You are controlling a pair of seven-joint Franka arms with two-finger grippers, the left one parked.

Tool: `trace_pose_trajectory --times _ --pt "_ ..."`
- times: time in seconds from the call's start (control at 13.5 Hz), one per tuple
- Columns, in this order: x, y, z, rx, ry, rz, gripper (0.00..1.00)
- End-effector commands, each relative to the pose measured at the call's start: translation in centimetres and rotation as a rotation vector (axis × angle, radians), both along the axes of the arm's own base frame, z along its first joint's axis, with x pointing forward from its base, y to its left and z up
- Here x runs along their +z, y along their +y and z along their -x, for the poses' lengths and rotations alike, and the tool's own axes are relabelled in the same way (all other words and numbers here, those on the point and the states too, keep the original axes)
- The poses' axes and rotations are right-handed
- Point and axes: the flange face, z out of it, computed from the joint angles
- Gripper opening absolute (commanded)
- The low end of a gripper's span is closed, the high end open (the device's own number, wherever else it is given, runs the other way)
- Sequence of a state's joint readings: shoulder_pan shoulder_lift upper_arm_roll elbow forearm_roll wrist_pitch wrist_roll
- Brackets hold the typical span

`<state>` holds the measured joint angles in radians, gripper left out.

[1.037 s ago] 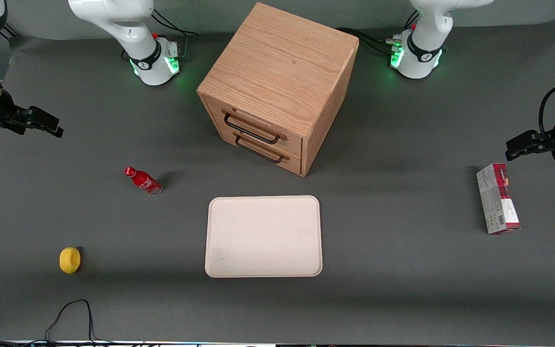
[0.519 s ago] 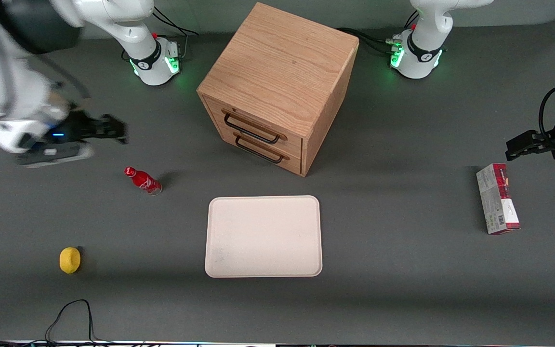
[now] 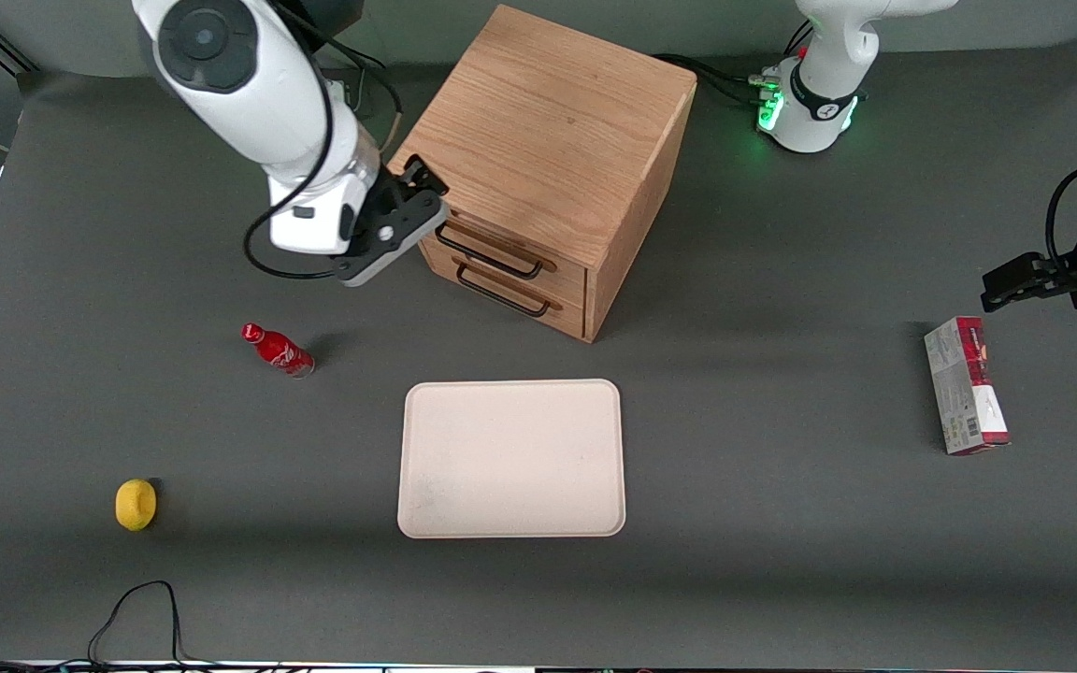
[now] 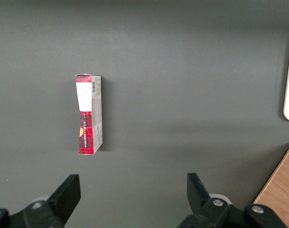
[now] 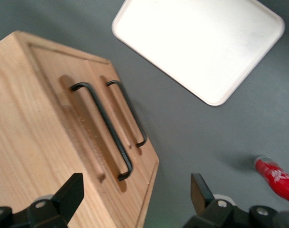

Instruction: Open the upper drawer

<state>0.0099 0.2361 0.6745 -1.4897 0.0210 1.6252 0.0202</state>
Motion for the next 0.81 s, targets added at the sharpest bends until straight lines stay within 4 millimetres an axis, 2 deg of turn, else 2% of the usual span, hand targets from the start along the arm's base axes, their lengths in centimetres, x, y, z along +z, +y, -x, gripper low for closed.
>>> trace_pose_trajectory --times 0.0,0.07,0.3,0.52,0.74 --pt "-3.7 1.0 -1.2 0.089 0.043 0.027 1.00" --pt "-5.6 1.8 -1.6 0.100 0.051 0.024 1.00" --pt "-10.5 3.0 -0.9 0.117 0.056 0.016 1.00" --pt "-13.1 3.4 -0.3 0.125 0.038 0.016 1.00" --pt "-14.1 3.6 0.1 0.128 0.037 0.017 1.00"
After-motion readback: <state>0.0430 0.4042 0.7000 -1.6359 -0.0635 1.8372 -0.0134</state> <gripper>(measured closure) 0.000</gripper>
